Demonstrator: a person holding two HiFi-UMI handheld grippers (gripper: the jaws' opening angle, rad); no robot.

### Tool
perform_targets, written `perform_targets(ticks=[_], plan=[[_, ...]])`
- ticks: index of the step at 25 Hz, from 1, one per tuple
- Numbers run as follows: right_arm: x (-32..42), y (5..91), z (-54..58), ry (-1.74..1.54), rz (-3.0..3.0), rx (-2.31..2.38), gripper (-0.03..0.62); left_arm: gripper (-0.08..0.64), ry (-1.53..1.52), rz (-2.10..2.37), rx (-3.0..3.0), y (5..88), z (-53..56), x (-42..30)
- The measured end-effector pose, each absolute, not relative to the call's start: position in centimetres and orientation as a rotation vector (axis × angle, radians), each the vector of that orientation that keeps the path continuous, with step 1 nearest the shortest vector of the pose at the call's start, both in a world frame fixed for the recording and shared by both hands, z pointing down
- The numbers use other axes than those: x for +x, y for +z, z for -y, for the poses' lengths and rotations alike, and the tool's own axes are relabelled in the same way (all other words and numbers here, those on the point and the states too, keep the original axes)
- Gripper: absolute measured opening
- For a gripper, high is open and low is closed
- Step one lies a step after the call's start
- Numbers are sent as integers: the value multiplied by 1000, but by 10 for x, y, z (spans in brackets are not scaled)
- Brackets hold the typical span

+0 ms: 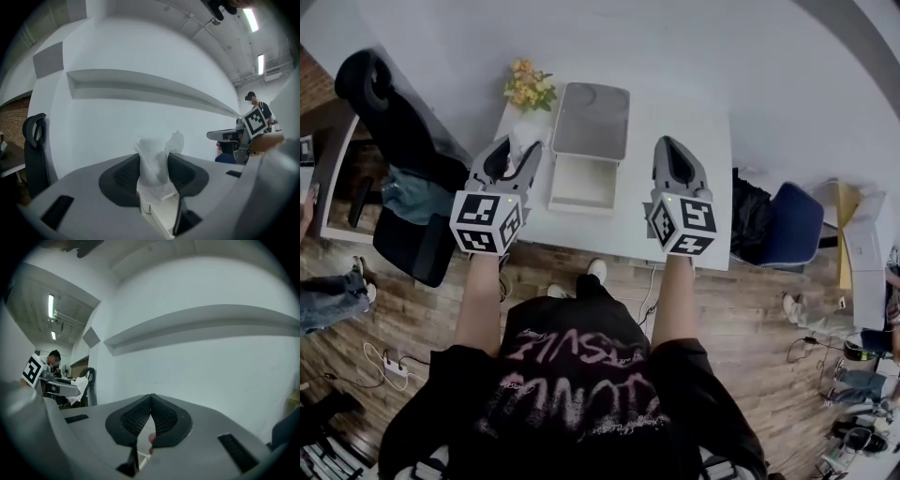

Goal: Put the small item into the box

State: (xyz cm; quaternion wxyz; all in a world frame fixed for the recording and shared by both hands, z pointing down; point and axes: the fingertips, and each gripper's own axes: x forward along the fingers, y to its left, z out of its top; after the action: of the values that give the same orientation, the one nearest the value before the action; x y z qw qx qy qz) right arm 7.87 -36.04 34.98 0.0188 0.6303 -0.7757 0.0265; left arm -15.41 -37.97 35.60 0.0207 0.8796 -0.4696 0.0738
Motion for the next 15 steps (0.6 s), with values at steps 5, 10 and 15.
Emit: perform_targets(ticks=[5, 10, 15], plan=[[96, 355, 380, 104, 2427, 1944, 10, 178, 259, 1462, 2736, 356, 395, -133], [106, 353, 399, 82, 2445, 1919, 10, 178, 249, 1485, 2726, 357, 408, -122], [112, 353, 411, 70, 2468, 1899, 11, 178, 226, 1510, 2739, 350, 416, -111]])
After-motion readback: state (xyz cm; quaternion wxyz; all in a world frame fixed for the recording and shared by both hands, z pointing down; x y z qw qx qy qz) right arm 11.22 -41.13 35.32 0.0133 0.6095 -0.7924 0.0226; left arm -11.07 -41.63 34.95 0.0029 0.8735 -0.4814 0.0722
